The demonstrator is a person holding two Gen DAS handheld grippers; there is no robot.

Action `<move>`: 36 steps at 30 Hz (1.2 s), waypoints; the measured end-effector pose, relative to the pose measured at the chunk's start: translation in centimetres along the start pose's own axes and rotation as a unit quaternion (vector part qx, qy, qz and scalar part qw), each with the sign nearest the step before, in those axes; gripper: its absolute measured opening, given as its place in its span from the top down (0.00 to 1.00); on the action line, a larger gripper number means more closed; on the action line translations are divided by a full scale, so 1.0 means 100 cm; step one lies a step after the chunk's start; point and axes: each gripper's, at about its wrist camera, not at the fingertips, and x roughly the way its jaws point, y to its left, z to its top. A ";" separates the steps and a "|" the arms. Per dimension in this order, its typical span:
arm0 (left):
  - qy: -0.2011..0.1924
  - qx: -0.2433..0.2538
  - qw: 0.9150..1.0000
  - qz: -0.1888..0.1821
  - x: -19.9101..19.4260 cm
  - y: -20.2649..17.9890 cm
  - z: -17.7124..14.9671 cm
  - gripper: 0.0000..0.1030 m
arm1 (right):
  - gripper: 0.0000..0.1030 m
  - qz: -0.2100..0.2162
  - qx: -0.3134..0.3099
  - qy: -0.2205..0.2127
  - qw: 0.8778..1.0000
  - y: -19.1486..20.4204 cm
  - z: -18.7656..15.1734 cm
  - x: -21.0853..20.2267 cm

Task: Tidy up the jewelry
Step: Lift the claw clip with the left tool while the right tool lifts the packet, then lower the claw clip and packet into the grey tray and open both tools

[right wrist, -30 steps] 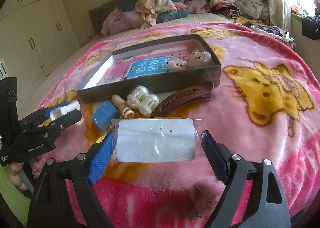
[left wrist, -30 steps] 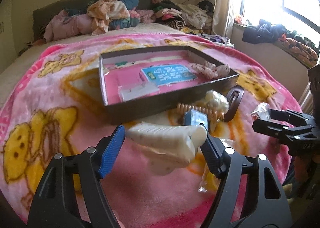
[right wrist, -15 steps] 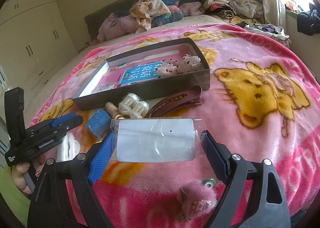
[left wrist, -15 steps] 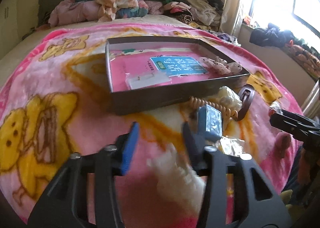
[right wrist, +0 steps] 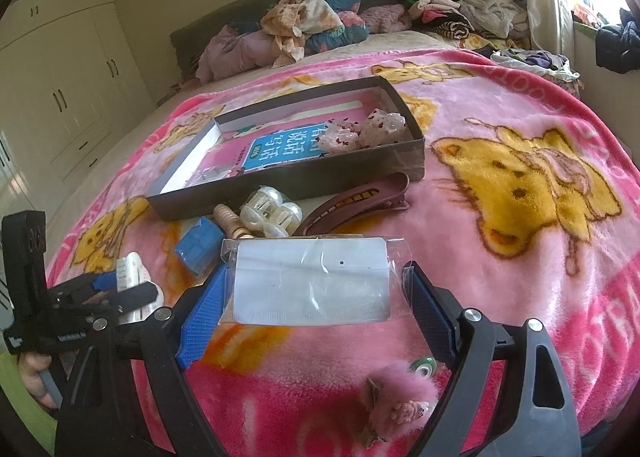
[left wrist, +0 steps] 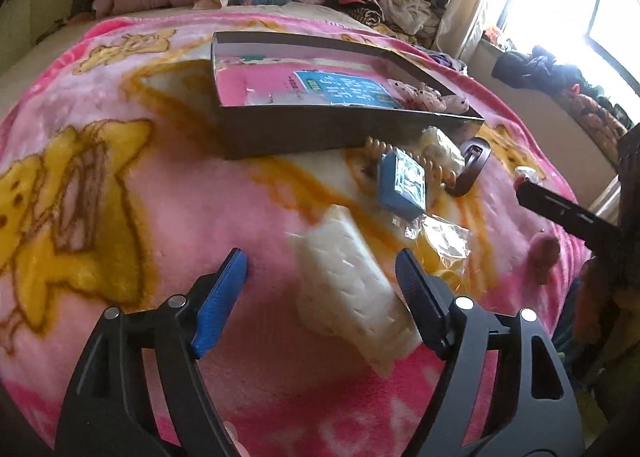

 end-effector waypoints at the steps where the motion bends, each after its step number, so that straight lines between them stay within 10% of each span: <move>1: 0.000 0.000 1.000 -0.001 0.000 -0.001 -0.001 0.39 | 0.20 -0.001 -0.001 0.000 1.000 0.000 0.000 0.000; 3: 0.000 0.003 1.000 -0.002 0.000 -0.005 -0.002 0.66 | 0.20 0.000 -0.001 -0.001 1.000 0.001 0.000 -0.001; 7: -0.008 0.012 1.000 0.008 -0.002 -0.013 -0.002 0.81 | 0.20 0.002 0.000 -0.003 1.000 0.003 0.001 -0.002; 36: -0.081 0.027 0.996 0.001 0.033 -0.018 0.109 0.81 | 0.20 -0.007 -0.012 -0.019 1.000 -0.008 0.063 0.021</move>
